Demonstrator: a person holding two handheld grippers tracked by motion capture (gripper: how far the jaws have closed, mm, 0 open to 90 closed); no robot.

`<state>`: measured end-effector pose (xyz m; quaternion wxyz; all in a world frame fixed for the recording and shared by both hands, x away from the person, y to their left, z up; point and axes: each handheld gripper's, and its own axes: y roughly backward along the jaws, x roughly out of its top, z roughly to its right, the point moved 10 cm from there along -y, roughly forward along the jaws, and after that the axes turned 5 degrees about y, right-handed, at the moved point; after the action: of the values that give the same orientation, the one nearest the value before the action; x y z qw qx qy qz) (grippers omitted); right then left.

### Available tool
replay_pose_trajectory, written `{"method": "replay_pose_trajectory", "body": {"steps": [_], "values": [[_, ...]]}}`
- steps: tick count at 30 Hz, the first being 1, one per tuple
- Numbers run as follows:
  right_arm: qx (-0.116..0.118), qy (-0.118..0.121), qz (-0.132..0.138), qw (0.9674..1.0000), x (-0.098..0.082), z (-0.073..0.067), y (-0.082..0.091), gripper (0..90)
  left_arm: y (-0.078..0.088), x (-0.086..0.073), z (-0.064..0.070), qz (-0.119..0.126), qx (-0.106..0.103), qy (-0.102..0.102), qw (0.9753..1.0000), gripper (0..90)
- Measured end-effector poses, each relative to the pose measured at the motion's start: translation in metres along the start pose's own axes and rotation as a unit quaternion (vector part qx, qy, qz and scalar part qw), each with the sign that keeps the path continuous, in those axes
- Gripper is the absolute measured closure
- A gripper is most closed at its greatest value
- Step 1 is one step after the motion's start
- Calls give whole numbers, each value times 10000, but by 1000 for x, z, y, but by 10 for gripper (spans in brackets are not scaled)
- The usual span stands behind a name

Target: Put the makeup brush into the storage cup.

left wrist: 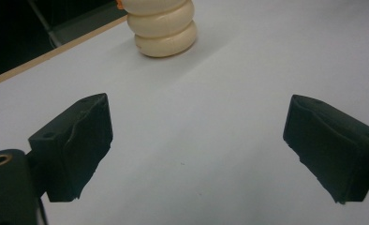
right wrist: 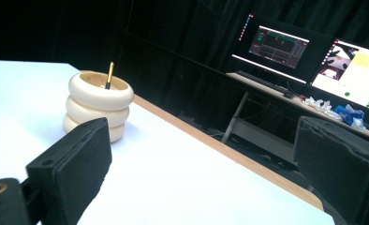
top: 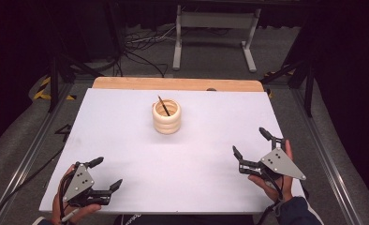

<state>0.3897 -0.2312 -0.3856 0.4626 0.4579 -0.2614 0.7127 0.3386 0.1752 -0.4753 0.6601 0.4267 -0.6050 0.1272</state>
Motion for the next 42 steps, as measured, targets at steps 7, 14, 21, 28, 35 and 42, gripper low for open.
{"method": "replay_pose_trajectory", "body": {"steps": [7,14,21,28,35,42], "values": [[-9,22,-89,10000,-9,-1,9,54,0,0,0,1,2,-6,10000,91],[-3,36,-203,9998,-20,-1,18,55,-1,0,1,-15,-21,-18,10000,90],[-20,30,-335,9994,-32,0,25,54,-2,1,1,-12,-32,-37,10000,91],[-17,69,-453,9989,-43,-1,31,55,-3,1,1,-22,-39,-32,10000,90],[23,80,-564,9984,-53,-3,35,55,-4,1,1,-23,-47,-14,10000,90],[37,15,-674,9977,-63,-4,41,55,-6,3,1,-7,-71,-34,10000,90]]}}
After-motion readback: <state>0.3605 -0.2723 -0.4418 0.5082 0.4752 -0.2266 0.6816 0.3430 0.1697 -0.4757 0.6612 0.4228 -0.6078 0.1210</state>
